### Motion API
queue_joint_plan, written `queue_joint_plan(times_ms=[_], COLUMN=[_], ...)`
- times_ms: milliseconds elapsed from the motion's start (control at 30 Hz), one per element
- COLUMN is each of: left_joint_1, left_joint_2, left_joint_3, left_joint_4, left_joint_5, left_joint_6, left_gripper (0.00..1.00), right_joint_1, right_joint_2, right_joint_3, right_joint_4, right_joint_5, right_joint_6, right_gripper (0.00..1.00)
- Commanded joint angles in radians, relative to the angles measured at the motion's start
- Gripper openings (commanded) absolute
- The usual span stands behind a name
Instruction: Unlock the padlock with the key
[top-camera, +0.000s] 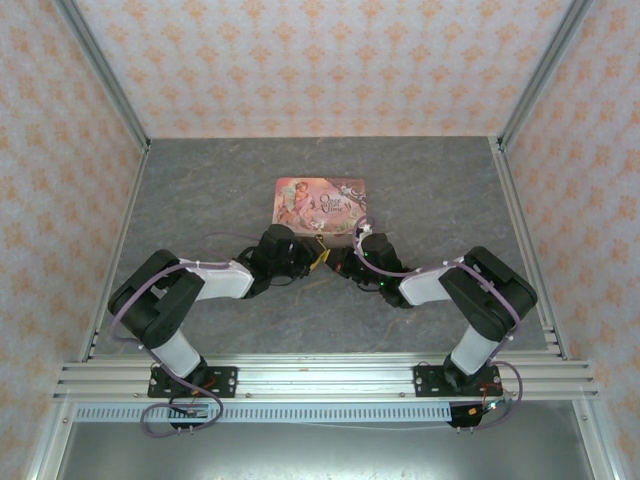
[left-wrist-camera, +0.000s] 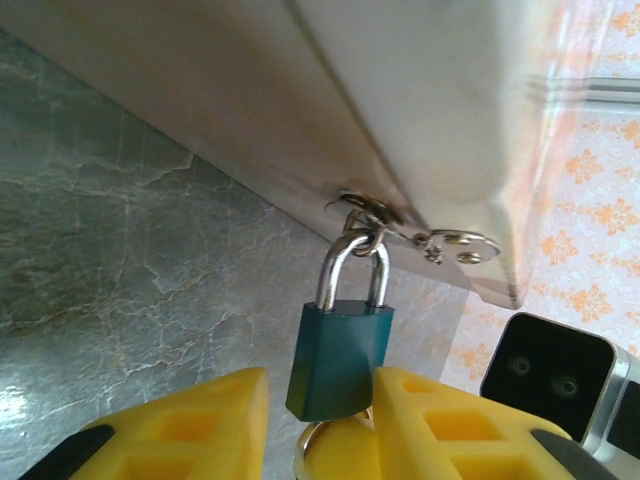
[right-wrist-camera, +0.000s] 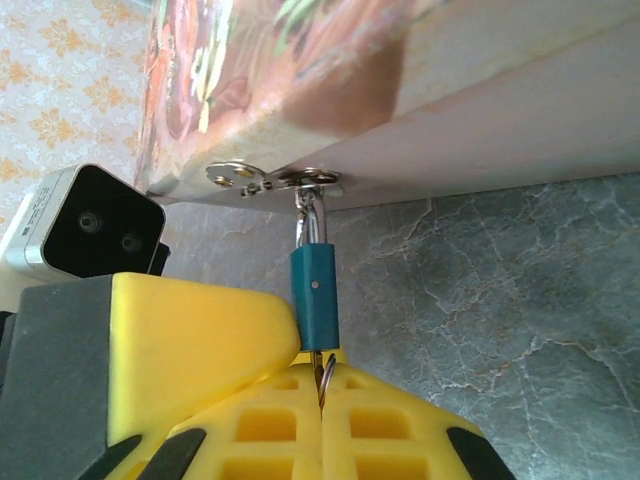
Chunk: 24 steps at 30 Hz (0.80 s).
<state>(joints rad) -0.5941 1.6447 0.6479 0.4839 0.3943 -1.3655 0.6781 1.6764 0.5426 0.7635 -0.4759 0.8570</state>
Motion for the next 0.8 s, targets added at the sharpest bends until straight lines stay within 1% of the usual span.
queue_joint_plan(times_ms=[0, 133, 300, 433, 567, 767], left_joint_1=[-0.005, -0.005, -0.007, -0.007, -0.009, -0.010], left_joint_2=[0.021, 0.023, 0.029, 0.029, 0.020, 0.025], left_joint_3=[0.018, 0.015, 0.009, -0.005, -0.016, -0.009], left_joint_4=[0.001, -0.005, 0.014, 0.052, 0.068, 0.074], left_joint_5=[-0.029, -0.047, -0.074, -0.104, -0.137, -0.136], left_joint_6=[-0.018, -0.028, -0.053, -0.080, -0.094, -0.091], left_gripper=[0.33, 0.34, 0.32, 0.31, 0.37, 0.38], right_joint_1=[0.005, 0.005, 0.006, 0.005, 0.005, 0.005], right_joint_2=[-0.003, 0.001, 0.005, 0.010, 0.016, 0.024], right_joint_3=[0.034, 0.035, 0.037, 0.042, 0.045, 0.049], right_joint_4=[0.049, 0.046, 0.049, 0.051, 0.053, 0.061], right_joint_5=[-0.011, -0.013, -0.014, -0.015, -0.015, -0.019], right_joint_6=[0.005, 0.007, 0.013, 0.017, 0.023, 0.030], right_gripper=[0.00, 0.00, 0.00, 0.00, 0.00, 0.00])
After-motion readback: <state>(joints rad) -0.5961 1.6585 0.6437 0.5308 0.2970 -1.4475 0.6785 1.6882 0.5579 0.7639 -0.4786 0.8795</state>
